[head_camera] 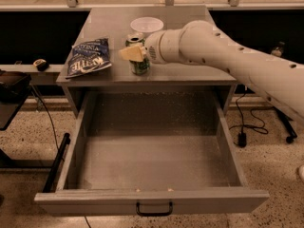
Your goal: Place green can into top drawer
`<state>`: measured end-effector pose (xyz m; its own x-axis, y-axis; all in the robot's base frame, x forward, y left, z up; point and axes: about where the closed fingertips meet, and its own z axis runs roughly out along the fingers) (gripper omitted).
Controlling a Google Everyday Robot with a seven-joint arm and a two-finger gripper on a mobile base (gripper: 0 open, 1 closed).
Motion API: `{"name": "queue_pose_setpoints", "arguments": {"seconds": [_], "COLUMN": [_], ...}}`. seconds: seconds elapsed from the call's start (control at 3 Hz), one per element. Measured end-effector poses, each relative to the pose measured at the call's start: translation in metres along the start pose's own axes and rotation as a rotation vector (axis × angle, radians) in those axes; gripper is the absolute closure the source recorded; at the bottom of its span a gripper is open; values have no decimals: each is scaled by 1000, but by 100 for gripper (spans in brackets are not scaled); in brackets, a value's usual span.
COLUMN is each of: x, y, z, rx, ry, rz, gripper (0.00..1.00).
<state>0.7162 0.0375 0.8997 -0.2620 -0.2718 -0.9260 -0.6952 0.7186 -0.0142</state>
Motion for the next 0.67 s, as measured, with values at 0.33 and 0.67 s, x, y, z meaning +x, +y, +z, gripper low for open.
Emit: {"name": "queue_pose_setpoints", "arguments": {"seconds": [0.33, 0.67], "x": [2, -3], "y": [4, -11], "z": [18, 19], "rx": [-26, -43], "ry": [-37, -140], "rz": [38, 123], "gripper": [60, 83]}}
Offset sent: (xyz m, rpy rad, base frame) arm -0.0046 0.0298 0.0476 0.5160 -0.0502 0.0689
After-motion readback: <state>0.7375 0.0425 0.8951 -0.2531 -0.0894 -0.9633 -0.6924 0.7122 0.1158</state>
